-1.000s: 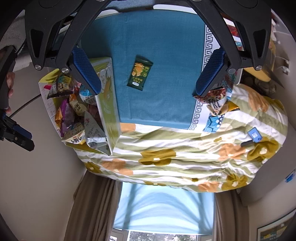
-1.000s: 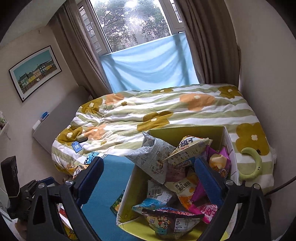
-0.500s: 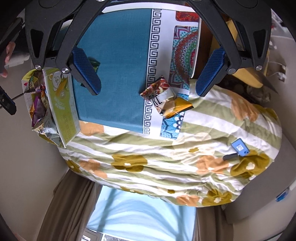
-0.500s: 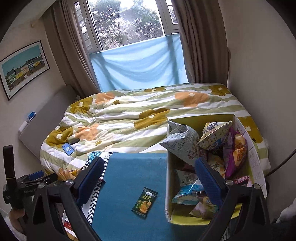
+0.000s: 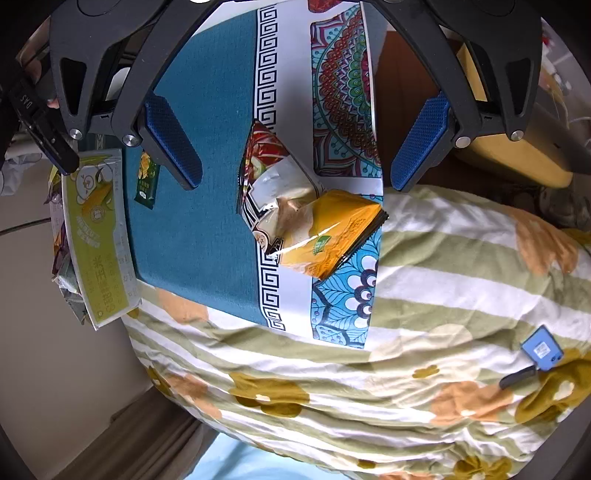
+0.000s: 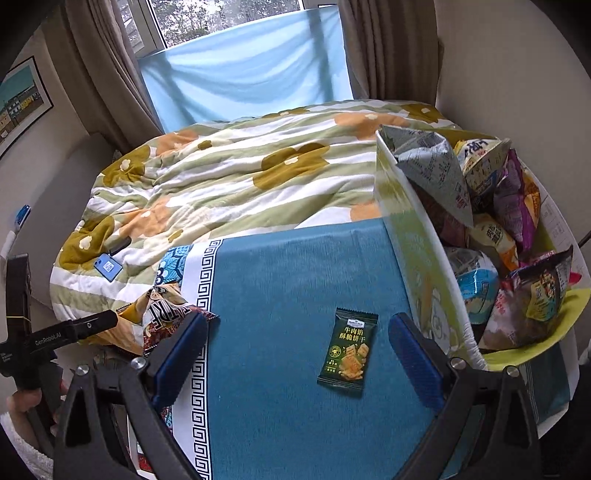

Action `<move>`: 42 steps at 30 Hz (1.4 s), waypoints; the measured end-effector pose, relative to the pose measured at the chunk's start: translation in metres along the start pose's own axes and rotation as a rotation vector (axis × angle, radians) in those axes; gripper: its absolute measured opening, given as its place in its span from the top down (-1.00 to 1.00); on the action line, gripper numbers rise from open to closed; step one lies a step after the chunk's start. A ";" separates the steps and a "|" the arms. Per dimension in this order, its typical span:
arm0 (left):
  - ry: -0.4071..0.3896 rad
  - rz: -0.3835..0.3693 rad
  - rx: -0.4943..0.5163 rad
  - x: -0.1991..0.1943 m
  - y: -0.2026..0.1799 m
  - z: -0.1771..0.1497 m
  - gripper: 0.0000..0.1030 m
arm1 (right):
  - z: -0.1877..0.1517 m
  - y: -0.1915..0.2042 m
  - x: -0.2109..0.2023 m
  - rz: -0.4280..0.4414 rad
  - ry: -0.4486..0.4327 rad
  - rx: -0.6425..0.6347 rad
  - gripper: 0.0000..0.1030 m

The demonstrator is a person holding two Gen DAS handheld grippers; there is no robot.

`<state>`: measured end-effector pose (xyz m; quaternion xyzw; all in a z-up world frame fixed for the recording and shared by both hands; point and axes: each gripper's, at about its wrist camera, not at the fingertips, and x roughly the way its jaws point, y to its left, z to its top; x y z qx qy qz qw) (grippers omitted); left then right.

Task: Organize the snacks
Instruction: 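Move both tools toward the orange bag and the green cracker pack, then grasp the orange bag with the left tool while the right tool grasps the green cracker pack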

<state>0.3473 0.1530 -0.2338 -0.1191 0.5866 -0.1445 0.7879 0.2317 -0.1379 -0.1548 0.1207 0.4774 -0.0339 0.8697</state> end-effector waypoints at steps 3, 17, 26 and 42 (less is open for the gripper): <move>0.005 -0.014 0.006 0.018 0.001 0.012 -0.97 | -0.014 0.000 0.019 -0.034 0.041 0.038 -0.90; 0.060 0.005 0.072 0.067 -0.008 0.027 -0.71 | -0.044 -0.023 0.085 -0.162 0.133 0.063 -0.90; 0.086 0.000 0.122 0.071 -0.011 0.020 -0.30 | -0.046 -0.032 0.097 -0.175 0.102 0.101 -0.89; 0.071 -0.020 0.176 0.053 -0.018 0.010 -0.24 | -0.047 -0.033 0.124 -0.260 0.142 0.093 -0.34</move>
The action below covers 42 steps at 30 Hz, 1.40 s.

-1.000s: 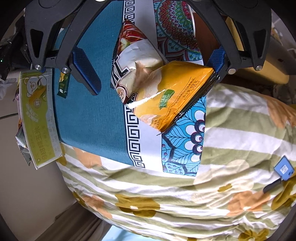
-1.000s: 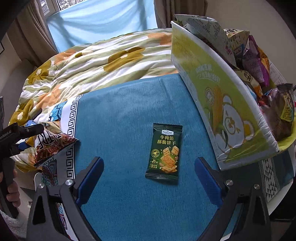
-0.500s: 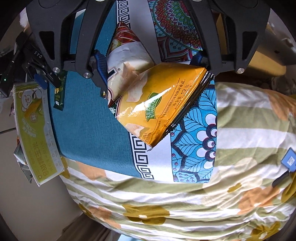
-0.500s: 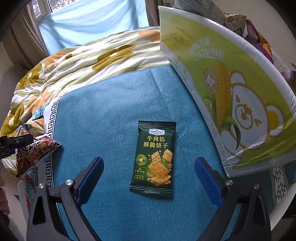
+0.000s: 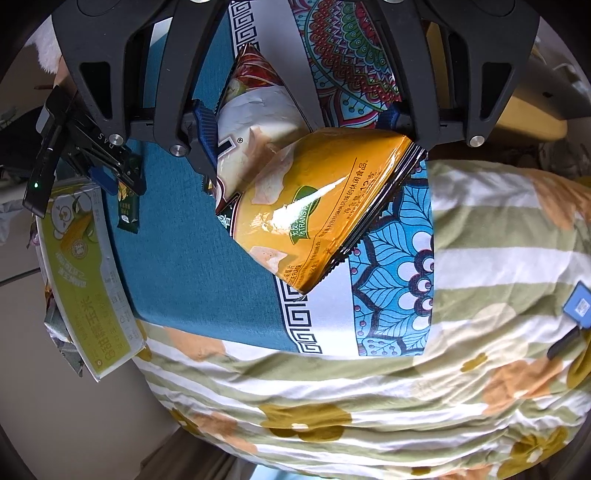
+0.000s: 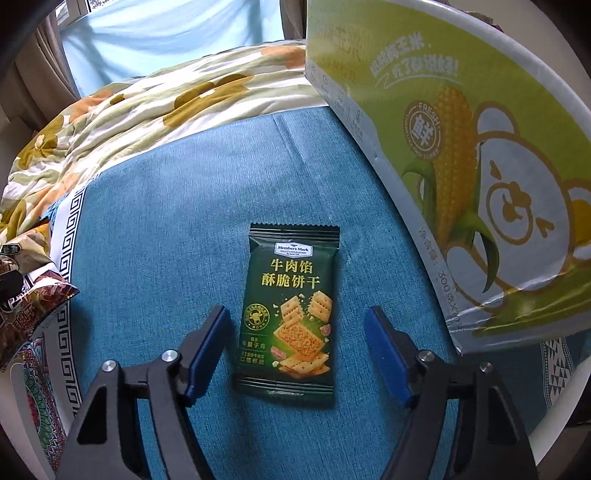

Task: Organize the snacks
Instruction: 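Grasp the orange bag with the left tool while the right tool grasps the green cracker pack, then carry both items into the yellow-green box and open both tools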

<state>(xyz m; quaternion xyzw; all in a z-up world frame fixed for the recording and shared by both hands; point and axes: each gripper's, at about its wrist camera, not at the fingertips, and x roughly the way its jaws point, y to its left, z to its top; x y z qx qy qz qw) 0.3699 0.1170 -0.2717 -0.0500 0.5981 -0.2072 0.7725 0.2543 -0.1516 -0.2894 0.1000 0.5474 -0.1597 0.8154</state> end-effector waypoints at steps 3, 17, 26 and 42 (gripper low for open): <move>-0.006 -0.004 0.000 -0.005 0.000 -0.002 -0.24 | 0.001 0.003 0.000 0.007 -0.005 0.000 -0.18; -0.116 -0.085 0.008 -0.053 -0.027 0.001 -0.24 | 0.007 0.007 -0.047 0.082 -0.072 -0.031 0.23; -0.255 -0.128 0.104 -0.105 -0.109 0.022 -0.24 | 0.026 -0.028 -0.153 0.175 -0.240 -0.005 0.23; -0.311 -0.188 0.257 -0.071 -0.368 0.045 -0.24 | 0.082 -0.200 -0.222 0.222 -0.407 0.002 0.23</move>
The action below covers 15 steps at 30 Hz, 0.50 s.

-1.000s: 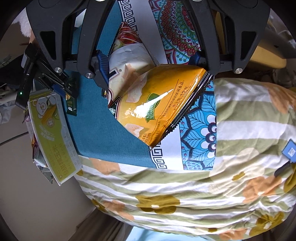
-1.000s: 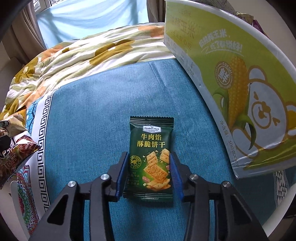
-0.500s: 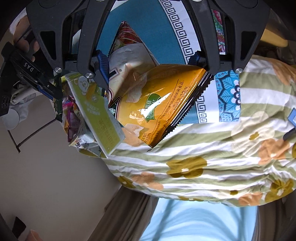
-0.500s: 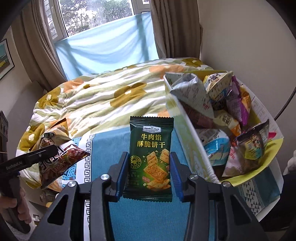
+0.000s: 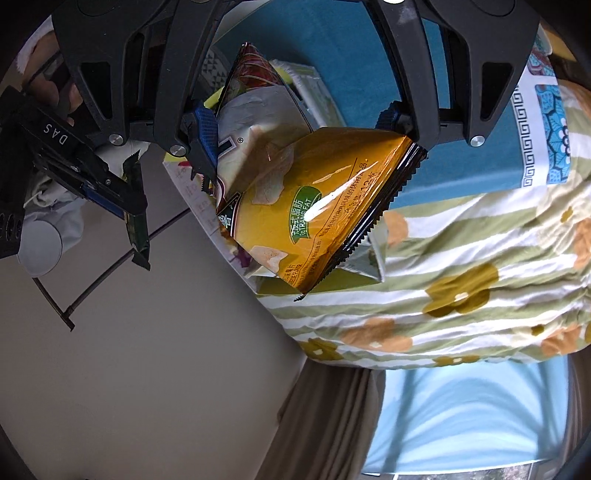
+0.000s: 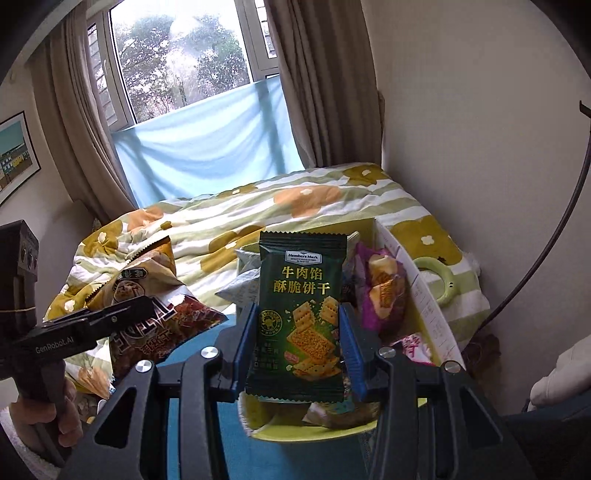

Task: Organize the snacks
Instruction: 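Carry both items into the yellow-green box and open both tools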

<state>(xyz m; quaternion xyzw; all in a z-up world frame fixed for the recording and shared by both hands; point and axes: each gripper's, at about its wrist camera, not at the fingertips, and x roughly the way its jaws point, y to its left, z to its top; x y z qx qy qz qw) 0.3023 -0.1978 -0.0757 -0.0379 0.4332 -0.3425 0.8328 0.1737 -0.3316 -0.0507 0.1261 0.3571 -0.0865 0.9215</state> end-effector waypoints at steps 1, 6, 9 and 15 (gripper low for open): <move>0.004 0.002 0.004 0.010 -0.011 0.002 -0.24 | 0.003 -0.011 -0.001 0.005 -0.002 0.003 0.23; 0.020 0.036 -0.030 0.051 -0.045 0.008 -0.35 | 0.016 -0.057 0.001 0.025 -0.004 -0.004 0.23; 0.001 0.061 -0.049 0.058 -0.052 0.004 -0.94 | 0.024 -0.079 0.008 0.049 0.011 -0.008 0.23; 0.010 0.147 -0.120 0.045 -0.038 -0.015 -0.98 | 0.025 -0.102 0.029 0.116 0.068 -0.015 0.23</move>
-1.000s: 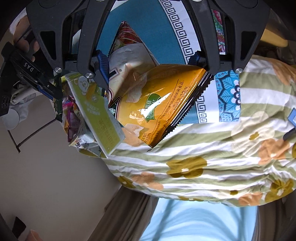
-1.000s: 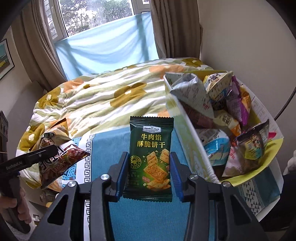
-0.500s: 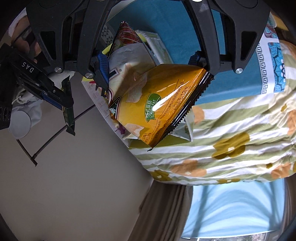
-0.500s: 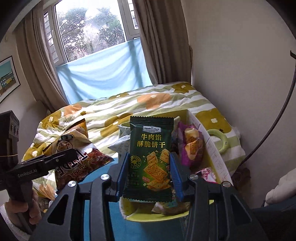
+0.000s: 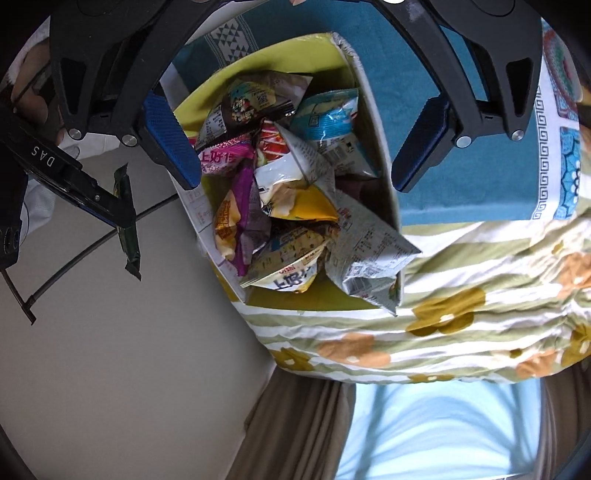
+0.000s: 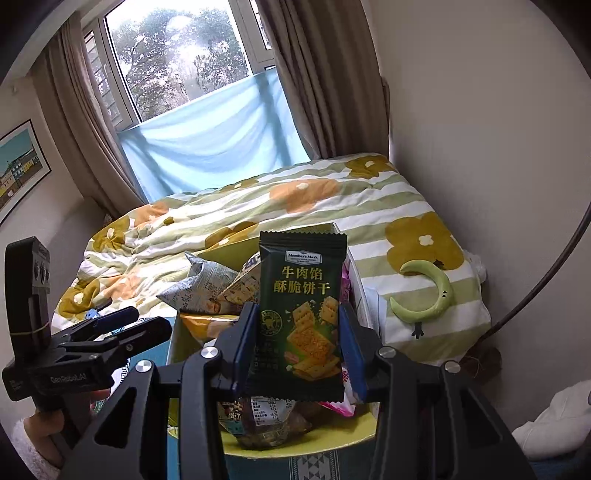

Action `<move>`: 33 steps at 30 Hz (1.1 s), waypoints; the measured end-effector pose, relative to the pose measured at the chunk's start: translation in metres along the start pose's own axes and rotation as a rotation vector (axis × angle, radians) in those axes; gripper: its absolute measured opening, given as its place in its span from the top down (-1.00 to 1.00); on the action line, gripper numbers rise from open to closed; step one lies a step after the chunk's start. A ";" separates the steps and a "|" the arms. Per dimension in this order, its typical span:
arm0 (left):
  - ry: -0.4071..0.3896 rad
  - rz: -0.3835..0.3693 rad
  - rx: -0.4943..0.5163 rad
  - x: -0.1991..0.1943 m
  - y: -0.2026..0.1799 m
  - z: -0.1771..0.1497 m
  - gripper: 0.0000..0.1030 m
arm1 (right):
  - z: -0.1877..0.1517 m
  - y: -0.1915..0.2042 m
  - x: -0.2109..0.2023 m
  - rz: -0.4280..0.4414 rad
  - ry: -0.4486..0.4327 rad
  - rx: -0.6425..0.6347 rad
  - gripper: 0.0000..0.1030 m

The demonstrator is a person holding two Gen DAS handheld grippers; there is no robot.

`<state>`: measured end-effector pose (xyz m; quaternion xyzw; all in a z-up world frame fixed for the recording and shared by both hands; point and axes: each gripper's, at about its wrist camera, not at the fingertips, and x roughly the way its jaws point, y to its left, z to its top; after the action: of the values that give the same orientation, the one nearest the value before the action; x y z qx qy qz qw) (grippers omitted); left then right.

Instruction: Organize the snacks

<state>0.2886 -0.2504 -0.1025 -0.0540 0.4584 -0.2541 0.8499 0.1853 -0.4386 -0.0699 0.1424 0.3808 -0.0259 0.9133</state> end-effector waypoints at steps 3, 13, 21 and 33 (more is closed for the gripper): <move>0.006 0.046 -0.046 -0.009 0.015 -0.011 -0.98 | 0.001 -0.006 0.009 0.040 0.028 -0.014 0.23; 0.049 0.154 -0.137 -0.019 0.044 -0.038 -0.98 | 0.003 0.001 0.058 0.131 0.139 -0.090 0.22; 0.038 0.223 -0.119 -0.037 0.046 -0.046 -0.98 | -0.006 0.007 0.090 0.179 0.214 -0.118 0.16; -0.034 0.253 -0.039 -0.093 0.045 -0.085 -0.98 | -0.037 0.024 0.029 0.076 0.093 -0.121 -0.84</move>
<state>0.1952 -0.1544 -0.0960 -0.0166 0.4520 -0.1350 0.8816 0.1845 -0.4034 -0.1094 0.1023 0.4180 0.0384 0.9019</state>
